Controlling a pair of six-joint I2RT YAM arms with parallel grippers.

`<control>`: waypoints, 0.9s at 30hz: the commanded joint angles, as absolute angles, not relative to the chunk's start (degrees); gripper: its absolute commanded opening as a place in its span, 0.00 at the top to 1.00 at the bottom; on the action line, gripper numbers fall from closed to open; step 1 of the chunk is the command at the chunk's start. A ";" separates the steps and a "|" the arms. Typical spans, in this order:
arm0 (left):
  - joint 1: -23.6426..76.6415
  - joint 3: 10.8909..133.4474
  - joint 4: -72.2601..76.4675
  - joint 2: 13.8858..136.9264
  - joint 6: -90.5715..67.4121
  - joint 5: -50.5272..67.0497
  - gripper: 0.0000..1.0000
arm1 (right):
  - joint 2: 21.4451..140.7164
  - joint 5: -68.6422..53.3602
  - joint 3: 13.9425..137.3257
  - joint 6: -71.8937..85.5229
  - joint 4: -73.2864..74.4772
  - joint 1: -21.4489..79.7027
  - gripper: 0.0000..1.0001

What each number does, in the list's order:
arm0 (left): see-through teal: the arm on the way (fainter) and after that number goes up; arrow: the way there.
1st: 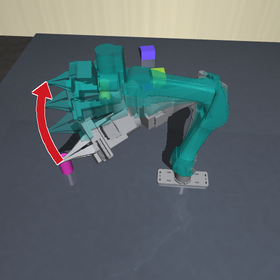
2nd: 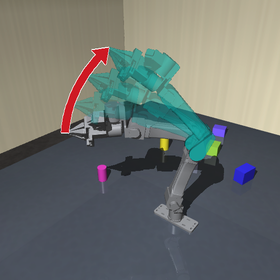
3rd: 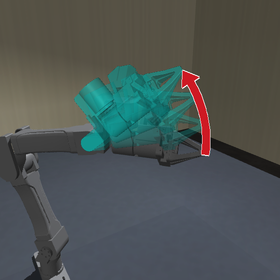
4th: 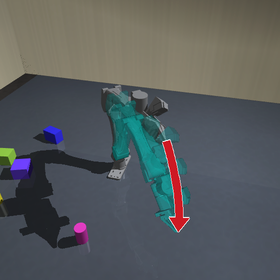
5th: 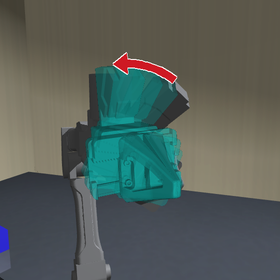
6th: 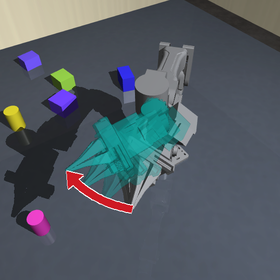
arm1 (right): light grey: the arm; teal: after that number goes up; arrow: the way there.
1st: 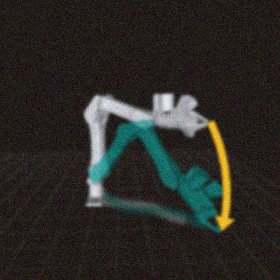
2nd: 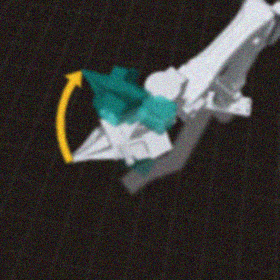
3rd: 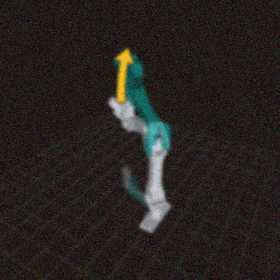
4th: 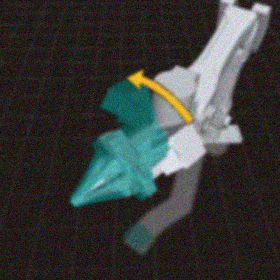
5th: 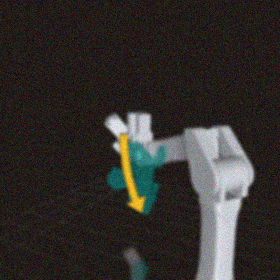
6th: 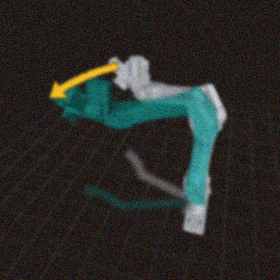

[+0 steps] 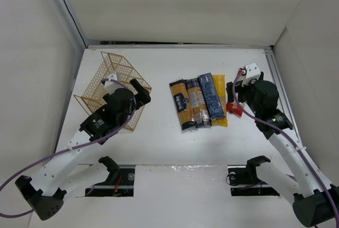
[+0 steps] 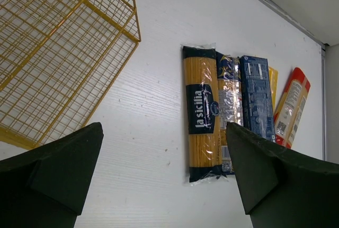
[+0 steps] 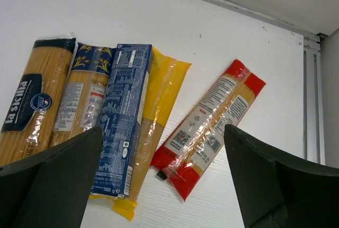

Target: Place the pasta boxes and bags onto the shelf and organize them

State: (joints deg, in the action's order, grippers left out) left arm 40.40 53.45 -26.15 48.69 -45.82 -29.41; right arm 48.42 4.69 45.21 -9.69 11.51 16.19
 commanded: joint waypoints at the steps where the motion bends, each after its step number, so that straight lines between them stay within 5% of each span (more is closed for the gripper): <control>1: 40.52 53.96 -25.40 47.64 -44.74 -30.32 0.00 | 47.37 1.68 45.26 -9.59 9.93 16.08 0.00; 8: 40.52 53.36 -25.40 47.64 -44.12 -29.01 0.00 | 54.48 -11.25 44.03 -10.98 6.42 16.87 0.00; 17: 40.52 50.54 -22.85 50.09 -43.59 -22.94 0.00 | 68.97 4.03 48.77 -10.12 6.42 36.36 0.00; 27: 40.52 51.85 -31.80 46.86 -46.93 -27.50 0.00 | 93.15 6.49 61.16 -4.58 8.96 43.50 0.00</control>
State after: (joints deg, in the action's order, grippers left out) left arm 40.40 51.00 -28.14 49.67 -45.23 -24.47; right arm 91.18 3.55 56.64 -7.51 10.02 41.71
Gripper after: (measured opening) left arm 1.000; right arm 0.998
